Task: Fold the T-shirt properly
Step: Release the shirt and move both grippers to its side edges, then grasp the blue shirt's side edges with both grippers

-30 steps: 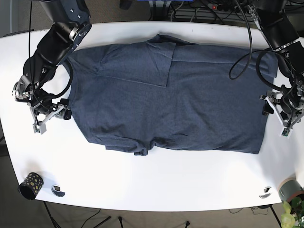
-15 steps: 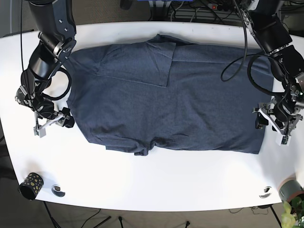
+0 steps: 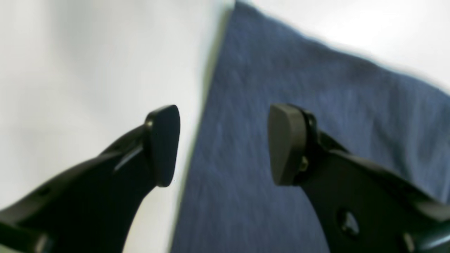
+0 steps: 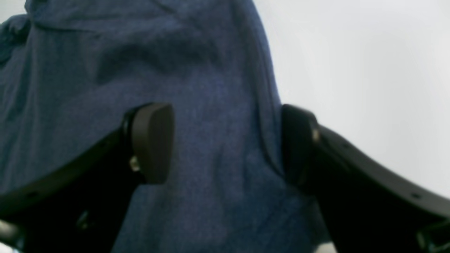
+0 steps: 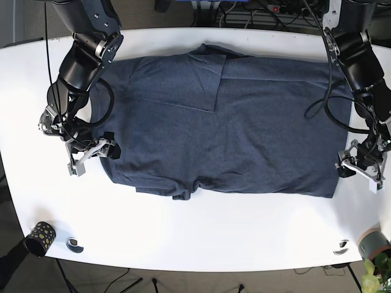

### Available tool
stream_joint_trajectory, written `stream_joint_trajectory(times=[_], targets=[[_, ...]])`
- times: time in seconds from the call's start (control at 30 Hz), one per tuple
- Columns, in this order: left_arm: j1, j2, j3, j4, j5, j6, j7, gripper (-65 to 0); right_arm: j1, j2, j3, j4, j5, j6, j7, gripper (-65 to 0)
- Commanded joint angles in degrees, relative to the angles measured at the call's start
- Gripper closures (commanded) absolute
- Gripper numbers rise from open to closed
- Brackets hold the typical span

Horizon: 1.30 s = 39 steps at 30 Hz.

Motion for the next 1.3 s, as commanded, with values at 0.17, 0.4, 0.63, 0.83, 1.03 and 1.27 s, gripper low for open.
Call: stream_joint_trajectory(times=[0.17, 0.4, 0.63, 0.83, 1.03, 1.27], targets=[[-6.44, -2.63, 2.16, -14.86, -0.3, -0.21, -7.99, -37.1, 0.64, 0.3, -0.15, 0.29, -1.04, -0.14, -1.51, -14.6], [-11.54, -2.54, 8.31, -27.87, 4.79, -0.57, -15.46, -37.2, 0.81, 0.3, -4.72, 0.64, -0.86, -0.14, -1.51, 0.0], [-13.74, -2.54, 8.49, -35.87, 4.97, -0.57, -17.22, -44.2, 0.81, 0.22, -5.69, 0.64, -0.78, -0.14, -1.43, 0.0], [-12.6, -2.54, 10.51, -35.87, 4.71, -3.82, -15.37, -47.1, 0.99, -0.84, -5.69, 0.73, -0.78, -0.14, -1.43, 0.0], [-9.34, -2.54, 10.6, -29.72, 4.71, -8.04, -10.8, -46.5, 0.99, -0.93, -5.69, 0.73, -0.78, -0.14, -1.43, 0.0], [-6.88, -2.54, 10.86, -25.15, 4.62, -11.12, -6.76, -46.4, 0.99, -0.93, -5.69, 0.73, -0.78, -0.14, -1.43, 0.0]])
